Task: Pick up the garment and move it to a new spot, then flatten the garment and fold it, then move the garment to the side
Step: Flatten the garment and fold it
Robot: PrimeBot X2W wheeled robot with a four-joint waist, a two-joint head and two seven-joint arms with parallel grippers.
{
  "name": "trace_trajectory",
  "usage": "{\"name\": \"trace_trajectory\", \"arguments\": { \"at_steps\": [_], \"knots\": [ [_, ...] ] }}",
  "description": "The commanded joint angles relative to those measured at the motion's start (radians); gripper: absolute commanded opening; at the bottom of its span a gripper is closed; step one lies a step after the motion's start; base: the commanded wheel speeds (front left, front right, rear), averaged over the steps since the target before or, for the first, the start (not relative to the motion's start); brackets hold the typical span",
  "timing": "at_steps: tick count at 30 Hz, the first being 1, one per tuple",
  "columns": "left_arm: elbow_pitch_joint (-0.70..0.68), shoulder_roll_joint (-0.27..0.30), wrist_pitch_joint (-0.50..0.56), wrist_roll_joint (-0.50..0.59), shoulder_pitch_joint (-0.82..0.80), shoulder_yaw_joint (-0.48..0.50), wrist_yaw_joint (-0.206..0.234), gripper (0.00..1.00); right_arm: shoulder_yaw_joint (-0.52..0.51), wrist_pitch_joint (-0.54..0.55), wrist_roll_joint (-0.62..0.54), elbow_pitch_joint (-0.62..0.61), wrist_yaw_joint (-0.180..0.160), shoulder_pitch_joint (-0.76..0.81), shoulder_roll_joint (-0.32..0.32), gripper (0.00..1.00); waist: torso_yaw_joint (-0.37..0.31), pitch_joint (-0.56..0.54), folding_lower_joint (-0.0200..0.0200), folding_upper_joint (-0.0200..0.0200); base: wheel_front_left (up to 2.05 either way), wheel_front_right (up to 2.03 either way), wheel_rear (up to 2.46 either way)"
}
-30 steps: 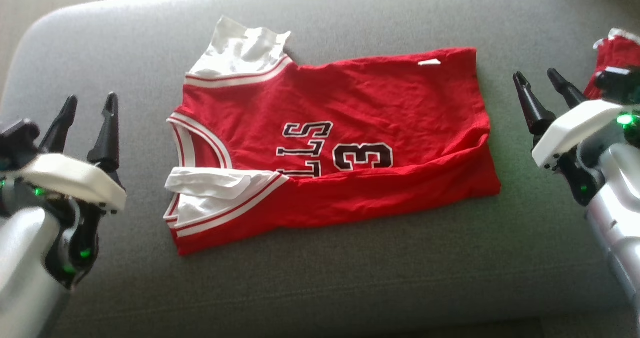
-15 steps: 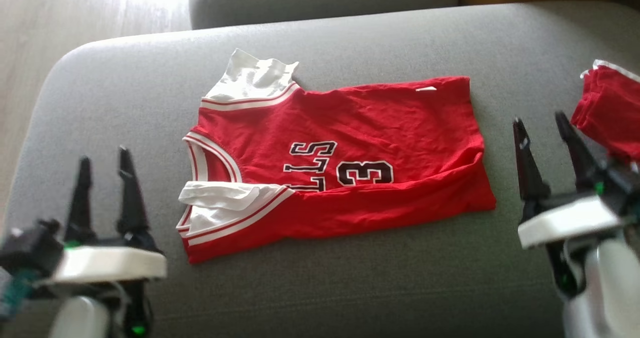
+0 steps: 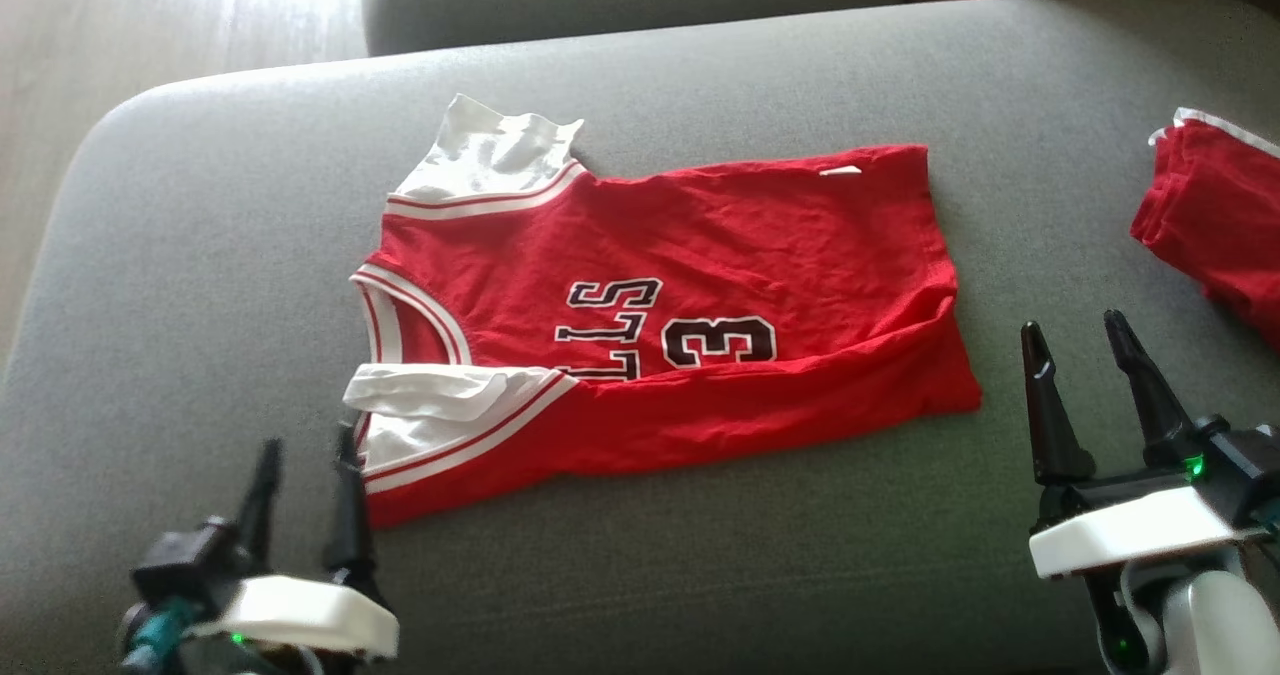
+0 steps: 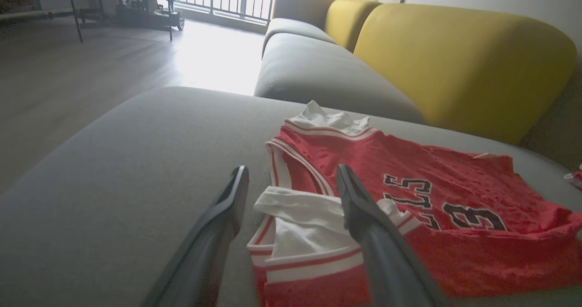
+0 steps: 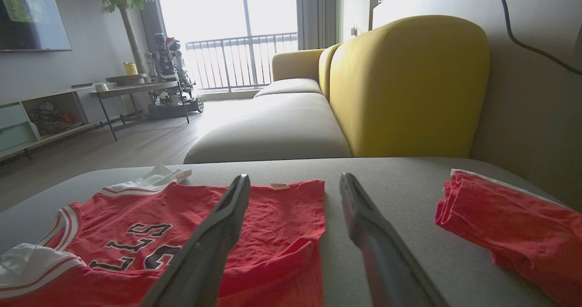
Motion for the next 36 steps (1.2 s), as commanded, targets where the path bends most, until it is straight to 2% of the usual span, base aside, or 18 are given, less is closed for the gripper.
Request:
{"name": "trace_trajectory", "arguments": {
  "at_steps": [1,7,14,22,29,30,31,32,36],
  "knots": [
    [0.011,-0.003,-0.005,0.011,-0.055,0.014,-0.005,1.0,0.025,-0.006,0.001,-0.039,0.0,-0.049,-0.003,1.0,-0.011,0.011,0.0001,-0.0001,0.0,0.0,0.0],
    [0.207,-0.003,-0.005,0.015,-0.119,-0.023,0.028,1.0,0.011,-0.006,0.006,-0.042,0.0,-0.061,-0.003,1.0,-0.033,0.04,0.0001,-0.0001,0.0,0.0,0.0],
    [0.342,-0.004,-0.005,0.013,-0.172,-0.023,0.055,1.0,0.012,-0.006,0.014,-0.042,0.0,-0.077,-0.002,1.0,-0.06,0.067,0.0001,-0.0001,0.0,0.0,0.0],
    [0.473,-0.004,-0.005,0.009,-0.223,0.005,0.107,1.0,0.015,-0.006,0.02,-0.041,0.0,-0.086,-0.002,1.0,-0.076,0.092,0.0001,-0.0001,0.0,0.0,0.0],
    [0.58,-0.004,-0.005,-0.01,-0.266,-0.02,0.101,1.0,0.011,-0.006,0.025,-0.023,0.0,-0.091,-0.002,1.0,-0.075,0.097,0.0001,-0.0001,0.0,0.0,0.0],
    [0.593,-0.004,-0.005,-0.013,-0.272,-0.025,0.093,0.96,0.011,-0.006,0.024,-0.018,0.0,-0.091,-0.002,1.0,-0.073,0.097,0.0001,-0.0001,0.0,0.0,0.0],
    [0.602,-0.004,-0.005,-0.016,-0.277,-0.029,0.087,0.44,0.011,-0.006,0.024,-0.012,0.0,-0.091,-0.002,1.0,-0.071,0.097,0.0001,-0.0001,0.0,0.0,0.0],
    [0.608,-0.004,-0.005,-0.02,-0.281,-0.036,0.083,0.0,0.011,-0.006,0.023,-0.006,0.0,-0.091,-0.002,1.0,-0.068,0.096,0.0001,-0.0001,0.0,0.0,0.0],
    [0.609,-0.004,-0.005,-0.025,-0.294,-0.043,0.067,0.0,0.006,-0.006,0.021,0.018,0.0,-0.093,-0.002,1.0,-0.057,0.095,0.0001,-0.0001,0.0,0.0,0.0]
  ]
}}
